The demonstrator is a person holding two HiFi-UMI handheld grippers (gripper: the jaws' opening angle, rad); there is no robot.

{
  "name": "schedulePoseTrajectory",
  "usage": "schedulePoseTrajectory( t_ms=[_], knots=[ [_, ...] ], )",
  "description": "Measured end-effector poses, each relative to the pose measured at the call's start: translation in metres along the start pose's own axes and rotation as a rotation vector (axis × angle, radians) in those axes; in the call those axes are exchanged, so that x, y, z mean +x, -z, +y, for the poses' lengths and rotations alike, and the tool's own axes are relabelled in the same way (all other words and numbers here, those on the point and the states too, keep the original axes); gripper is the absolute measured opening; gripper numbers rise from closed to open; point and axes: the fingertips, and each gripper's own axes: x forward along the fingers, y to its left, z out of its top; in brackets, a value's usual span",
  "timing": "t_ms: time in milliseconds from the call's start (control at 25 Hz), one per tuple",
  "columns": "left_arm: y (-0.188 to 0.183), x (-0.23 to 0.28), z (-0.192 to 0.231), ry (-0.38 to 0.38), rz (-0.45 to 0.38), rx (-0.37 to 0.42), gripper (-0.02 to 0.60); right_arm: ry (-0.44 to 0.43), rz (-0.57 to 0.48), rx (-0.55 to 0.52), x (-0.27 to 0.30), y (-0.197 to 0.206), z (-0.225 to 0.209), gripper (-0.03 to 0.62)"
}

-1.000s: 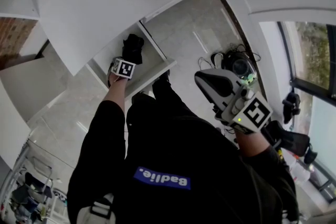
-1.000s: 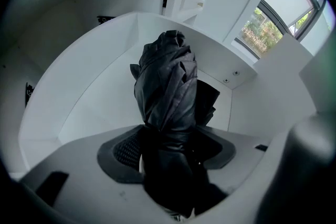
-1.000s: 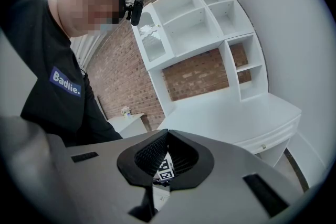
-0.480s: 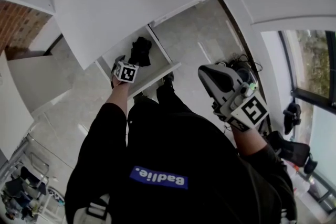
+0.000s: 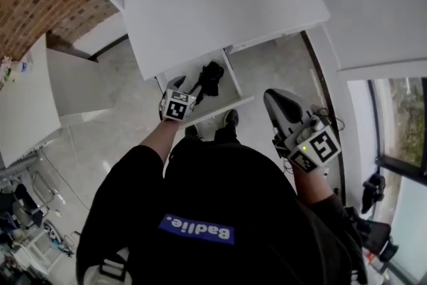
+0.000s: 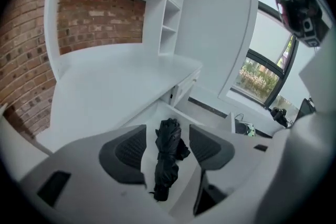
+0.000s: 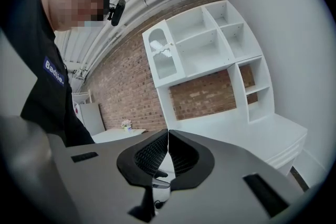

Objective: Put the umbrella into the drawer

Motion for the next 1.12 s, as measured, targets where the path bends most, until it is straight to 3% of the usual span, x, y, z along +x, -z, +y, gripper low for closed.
schedulePoseTrajectory(
  t_ms=[560,1120],
  knots=[
    [-0.092,-0.164,-0.021,0.068,-0.334,-0.05,0.123,-0.124,-0.023,-0.005,0.036,-0.013,0.058,0.029],
    [-0.159,-0.261,-0.044,0.134,-0.544,-0.058,0.008,-0.221,0.029,0.036,0.056,0.003,0.083,0.029]
  ],
)
